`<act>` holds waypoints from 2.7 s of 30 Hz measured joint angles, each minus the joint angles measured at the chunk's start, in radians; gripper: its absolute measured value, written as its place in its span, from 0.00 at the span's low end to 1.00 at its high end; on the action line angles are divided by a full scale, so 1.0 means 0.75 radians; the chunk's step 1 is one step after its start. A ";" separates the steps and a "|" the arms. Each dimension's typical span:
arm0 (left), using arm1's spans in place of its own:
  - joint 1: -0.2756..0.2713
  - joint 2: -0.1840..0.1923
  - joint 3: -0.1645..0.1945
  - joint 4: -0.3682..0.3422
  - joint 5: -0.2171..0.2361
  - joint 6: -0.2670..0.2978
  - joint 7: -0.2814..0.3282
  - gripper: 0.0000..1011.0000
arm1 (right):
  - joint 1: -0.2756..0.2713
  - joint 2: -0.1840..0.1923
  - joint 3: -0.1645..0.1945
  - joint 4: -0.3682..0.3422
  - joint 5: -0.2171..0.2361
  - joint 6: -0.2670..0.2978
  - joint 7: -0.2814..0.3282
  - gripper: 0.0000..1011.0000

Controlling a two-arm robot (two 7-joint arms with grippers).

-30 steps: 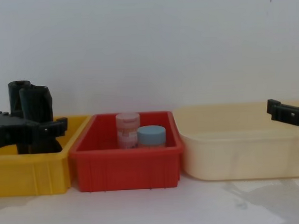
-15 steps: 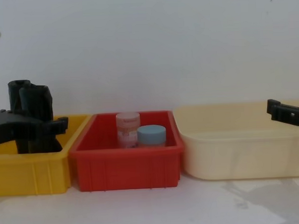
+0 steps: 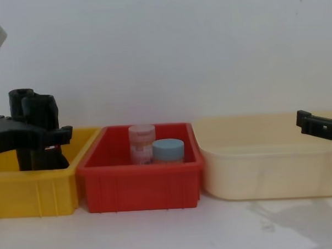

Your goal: Pick up the garbage bag with the one hand and transfer it to the other hand.

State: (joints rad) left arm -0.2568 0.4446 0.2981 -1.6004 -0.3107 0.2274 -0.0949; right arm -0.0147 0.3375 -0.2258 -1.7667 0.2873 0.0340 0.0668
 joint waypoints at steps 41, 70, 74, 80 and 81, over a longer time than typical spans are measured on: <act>-0.090 -0.039 0.002 0.086 0.079 0.031 -0.024 0.99 | 0.000 0.000 0.000 0.000 0.000 0.000 0.000 0.99; -0.099 -0.056 -0.034 0.104 0.101 0.016 -0.017 0.74 | 0.000 0.000 0.000 0.000 0.000 0.000 0.000 0.99; -0.099 -0.057 -0.035 0.104 0.102 0.016 -0.017 0.63 | 0.000 0.000 0.000 0.000 0.000 0.000 0.000 0.99; -0.100 -0.057 -0.036 0.105 0.104 0.016 -0.016 0.55 | 0.000 0.000 0.000 0.000 0.000 0.000 0.000 0.99; -0.100 -0.057 -0.036 0.105 0.104 0.016 -0.016 0.55 | 0.000 0.000 0.000 0.000 0.000 0.000 0.000 0.99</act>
State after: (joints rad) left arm -0.3316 0.4016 0.2711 -1.5215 -0.2329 0.2398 -0.1068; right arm -0.0146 0.3375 -0.2258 -1.7667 0.2873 0.0340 0.0668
